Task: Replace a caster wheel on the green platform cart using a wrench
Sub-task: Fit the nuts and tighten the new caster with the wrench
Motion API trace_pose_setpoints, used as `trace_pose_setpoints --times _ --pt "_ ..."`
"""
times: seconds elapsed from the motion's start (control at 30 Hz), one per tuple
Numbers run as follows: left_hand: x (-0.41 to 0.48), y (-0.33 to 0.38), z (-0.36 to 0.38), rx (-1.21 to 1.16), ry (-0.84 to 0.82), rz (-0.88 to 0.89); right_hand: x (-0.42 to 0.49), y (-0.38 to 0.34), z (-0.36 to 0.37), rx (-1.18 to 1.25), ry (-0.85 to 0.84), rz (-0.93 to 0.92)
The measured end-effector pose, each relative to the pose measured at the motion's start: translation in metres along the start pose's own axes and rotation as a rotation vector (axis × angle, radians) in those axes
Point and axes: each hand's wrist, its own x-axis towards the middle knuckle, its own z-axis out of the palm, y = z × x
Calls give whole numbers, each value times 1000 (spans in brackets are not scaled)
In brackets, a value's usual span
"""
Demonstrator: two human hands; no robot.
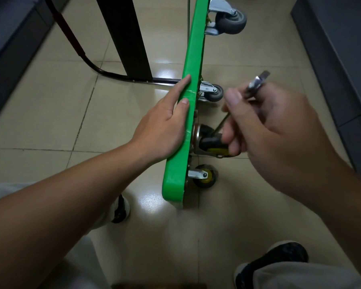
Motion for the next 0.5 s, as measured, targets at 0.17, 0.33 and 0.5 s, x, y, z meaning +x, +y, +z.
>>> trace_pose_setpoints --times 0.17,0.33,0.5 --pt "0 -2 0 -14 -11 0 -68 5 7 -19 -108 55" --pt "-1 0 0 -18 -17 -1 -100 13 18 482 -93 337" --pt "-1 1 1 -13 -16 -7 -132 22 33 667 103 413"
